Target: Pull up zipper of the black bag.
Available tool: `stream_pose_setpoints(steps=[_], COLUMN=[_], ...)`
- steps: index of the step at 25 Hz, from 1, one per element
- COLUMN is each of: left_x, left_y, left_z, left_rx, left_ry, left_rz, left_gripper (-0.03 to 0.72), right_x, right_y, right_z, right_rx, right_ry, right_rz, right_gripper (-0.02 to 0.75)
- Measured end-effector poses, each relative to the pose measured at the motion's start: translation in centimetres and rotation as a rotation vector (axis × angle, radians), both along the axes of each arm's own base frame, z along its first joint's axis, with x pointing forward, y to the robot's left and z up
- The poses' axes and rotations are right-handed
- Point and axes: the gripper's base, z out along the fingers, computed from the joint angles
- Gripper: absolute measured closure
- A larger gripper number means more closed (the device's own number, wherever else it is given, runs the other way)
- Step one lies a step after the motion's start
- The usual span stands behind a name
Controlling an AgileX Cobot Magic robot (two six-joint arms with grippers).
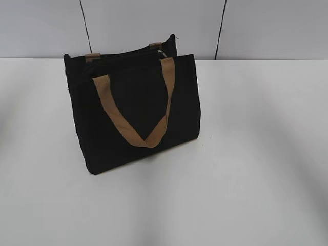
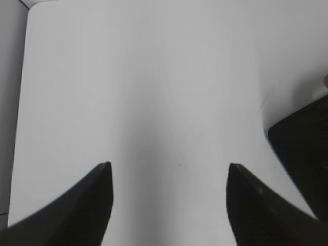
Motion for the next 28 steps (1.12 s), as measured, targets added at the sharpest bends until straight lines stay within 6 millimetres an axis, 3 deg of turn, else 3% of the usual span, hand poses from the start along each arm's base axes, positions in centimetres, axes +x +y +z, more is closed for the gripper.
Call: stream_pose_setpoints(steps=[6,10,17,21,28], left_x=[-4.0,-8.1,-16.8,-20.0,-23.3], left_y=[0.0,0.0,-0.5,-0.9,-1.0], left_z=[2.2,1.1,-1.1,-4.0,-7.5], left_rx=[-0.005,-0.008,-0.070,-0.121,-0.135], left_ry=[-0.084,-0.104,-0.197,-0.193,-0.180], left_rz=[0.007,0.007,-0.004,-0.014,-0.021], left_gripper=[0.176,0.177,0.177,0.177,0.177], right_x=[-3.8,-7.5,-16.0,-20.3,-24.3], right_y=[-3.8,-5.9,-8.0,-8.7,-9.3], right_z=[4.3,4.4,-1.4,-4.8,-10.2], right_rx=[0.065,0.093,0.152,0.159,0.164], right_ry=[-0.091,-0.128,-0.131,-0.123,-0.062], right_rz=[-0.072,-0.092,-0.105,-0.114,-0.139], right_gripper=[0.204,0.204,0.204,0.204,0.204])
